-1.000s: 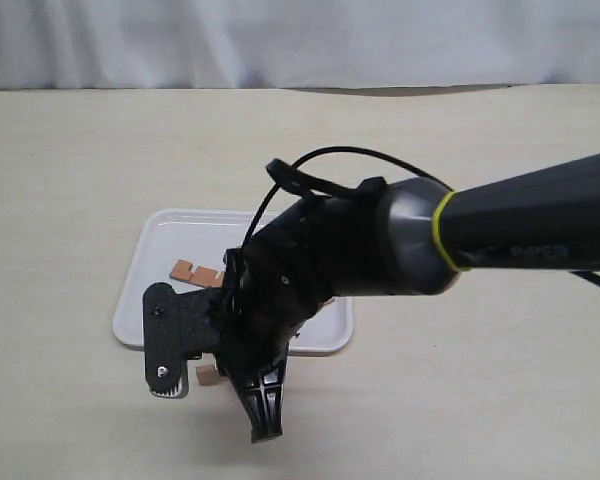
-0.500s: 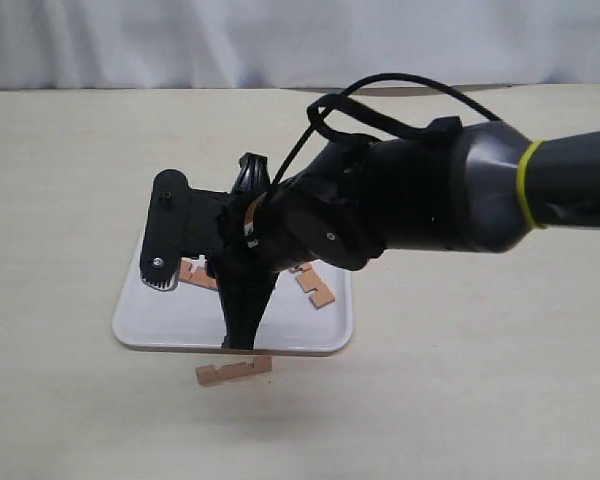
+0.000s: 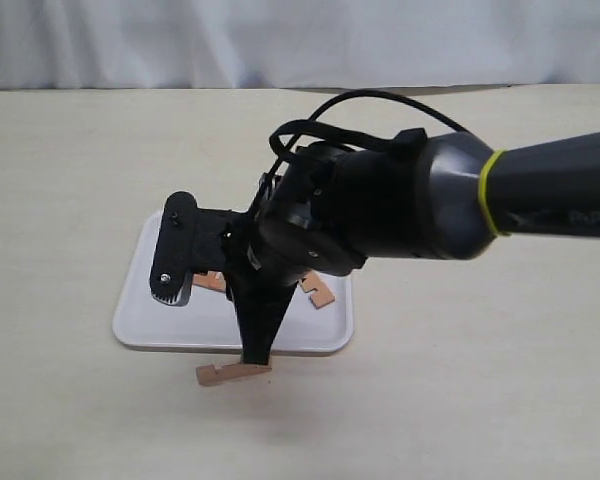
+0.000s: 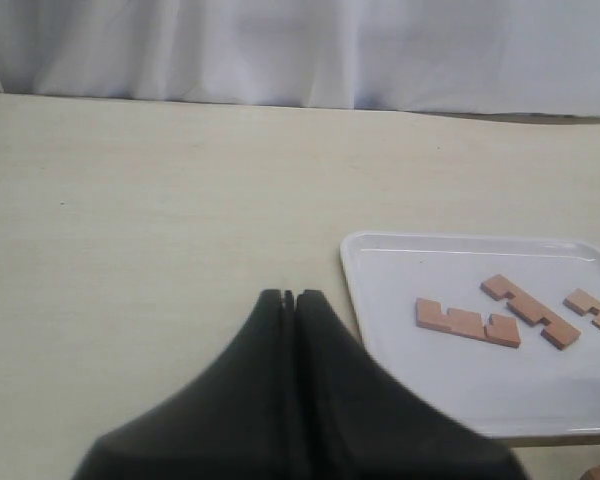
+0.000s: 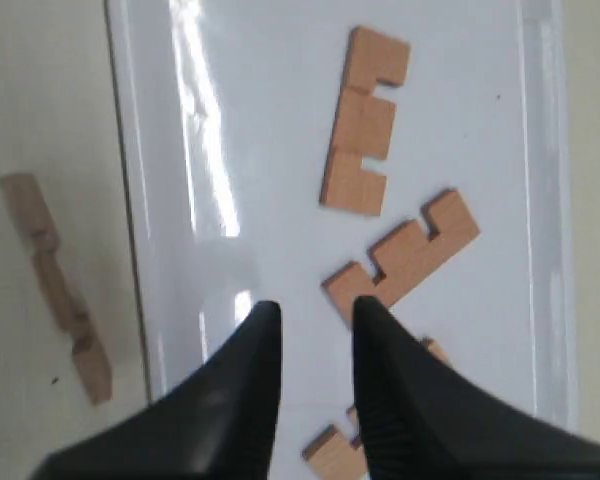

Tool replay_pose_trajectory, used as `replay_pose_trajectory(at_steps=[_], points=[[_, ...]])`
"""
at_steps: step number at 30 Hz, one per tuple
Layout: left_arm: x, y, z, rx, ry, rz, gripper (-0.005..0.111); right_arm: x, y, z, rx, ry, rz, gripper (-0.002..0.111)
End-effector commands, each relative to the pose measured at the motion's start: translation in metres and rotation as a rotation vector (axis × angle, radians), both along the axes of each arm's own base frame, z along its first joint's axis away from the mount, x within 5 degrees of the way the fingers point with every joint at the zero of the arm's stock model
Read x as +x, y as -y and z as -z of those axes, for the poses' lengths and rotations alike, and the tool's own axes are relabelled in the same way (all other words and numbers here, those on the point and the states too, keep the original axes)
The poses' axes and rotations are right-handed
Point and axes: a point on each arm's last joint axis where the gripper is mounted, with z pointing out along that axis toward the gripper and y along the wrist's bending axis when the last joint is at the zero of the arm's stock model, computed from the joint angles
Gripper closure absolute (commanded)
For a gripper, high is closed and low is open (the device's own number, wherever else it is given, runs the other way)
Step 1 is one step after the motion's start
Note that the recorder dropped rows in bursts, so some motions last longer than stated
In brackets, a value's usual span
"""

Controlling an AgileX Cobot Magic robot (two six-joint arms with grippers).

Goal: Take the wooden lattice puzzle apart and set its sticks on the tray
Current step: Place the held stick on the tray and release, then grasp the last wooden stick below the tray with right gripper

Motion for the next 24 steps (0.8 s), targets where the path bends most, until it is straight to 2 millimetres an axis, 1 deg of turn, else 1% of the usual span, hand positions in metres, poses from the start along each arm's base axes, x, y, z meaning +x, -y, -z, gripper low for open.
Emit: replay_pose_trajectory(at_steps=[1,2,4,7,12,15,20,24], points=[[0.000,0.000,-0.001,-0.005,0.011,0.002,0.107,-0.013,-0.001,0.001,-0.070,-0.114,-0.041,0.063],[0.000,0.000,-0.001,-0.005,0.011,0.002,0.107,-0.016,-0.003,0.003,-0.053,-0.144,-0.060,0.060],[0.000,0.000,-0.001,-0.005,0.011,0.002,0.107,-0.019,-0.008,0.007,-0.009,-0.196,-0.096,0.057],[0.000,0.000,-0.001,-0.005,0.011,0.002,0.107,-0.021,-0.015,0.015,0.033,-0.230,-0.161,0.058],[0.000,0.000,-0.001,-0.005,0.011,0.002,0.107,-0.018,-0.018,0.030,0.035,-0.233,-0.167,0.058],[0.000,0.000,-0.001,-0.005,0.011,0.002,0.107,-0.017,-0.019,0.036,0.028,-0.242,-0.170,0.059],[0.000,0.000,-0.001,-0.005,0.011,0.002,0.107,-0.018,-0.020,0.045,0.037,-0.274,-0.151,0.064],[0.000,0.000,0.000,-0.002,0.009,0.002,0.107,-0.018,-0.020,0.054,0.024,-0.289,-0.157,0.065]])
